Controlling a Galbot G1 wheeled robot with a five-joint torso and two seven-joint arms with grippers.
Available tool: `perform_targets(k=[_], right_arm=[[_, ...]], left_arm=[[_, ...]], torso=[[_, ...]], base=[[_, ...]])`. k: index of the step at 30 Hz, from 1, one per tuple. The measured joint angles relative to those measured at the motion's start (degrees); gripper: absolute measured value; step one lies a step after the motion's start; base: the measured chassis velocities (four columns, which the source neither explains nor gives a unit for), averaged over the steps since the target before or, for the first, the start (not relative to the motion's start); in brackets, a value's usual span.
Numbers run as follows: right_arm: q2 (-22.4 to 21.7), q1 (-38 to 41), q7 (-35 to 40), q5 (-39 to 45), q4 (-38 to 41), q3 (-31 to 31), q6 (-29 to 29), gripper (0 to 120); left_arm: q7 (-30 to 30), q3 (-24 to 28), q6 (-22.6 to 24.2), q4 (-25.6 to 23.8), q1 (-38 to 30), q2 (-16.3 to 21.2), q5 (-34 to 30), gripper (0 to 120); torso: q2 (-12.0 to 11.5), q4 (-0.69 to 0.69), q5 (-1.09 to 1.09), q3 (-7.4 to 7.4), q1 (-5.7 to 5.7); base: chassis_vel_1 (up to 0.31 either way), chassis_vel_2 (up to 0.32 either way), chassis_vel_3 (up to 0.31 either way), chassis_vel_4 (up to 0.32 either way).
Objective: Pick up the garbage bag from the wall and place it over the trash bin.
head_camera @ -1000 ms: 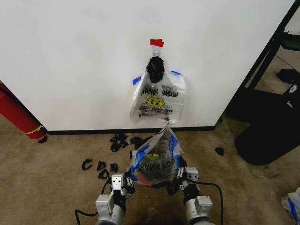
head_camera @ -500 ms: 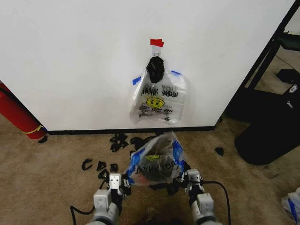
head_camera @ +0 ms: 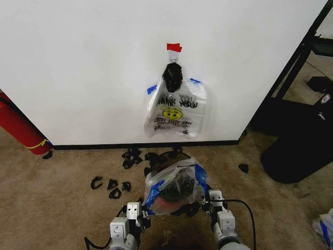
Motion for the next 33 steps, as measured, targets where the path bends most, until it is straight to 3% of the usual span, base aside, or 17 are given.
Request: perform_targets(k=[5, 13, 33], right_arm=[[-0.57, 3.59, 0.83, 3.49, -2.54, -0.5, -3.11, 0], [-0.37, 9.55, 1.52, 6.66, -6.96, -1.18, -2.18, 0], [0.29, 12.58, 0.65, 7.31, -11.78, -2.08, -2.32, 0]], left_arm=[[-0.52, 0.61, 0.62, 3.1, -2.04, -0.89, -1.16, 0], [-0.33, 0.42, 0.34, 5.4, -4.32, -3.01, -1.07, 0], [-0.21, 3.23, -0.55, 13.22, -8.18, -8.46, 1.25, 0]], torso=[[0.0, 0.0, 0.0, 0.0, 0.0], [0.0, 0.0, 0.0, 0.0, 0.0], [0.0, 0.0, 0.0, 0.01, 0.0]], base=[[0.0, 0.0, 0.0, 0.0], [0.0, 0.0, 0.0, 0.0], [0.0, 0.0, 0.0, 0.0]])
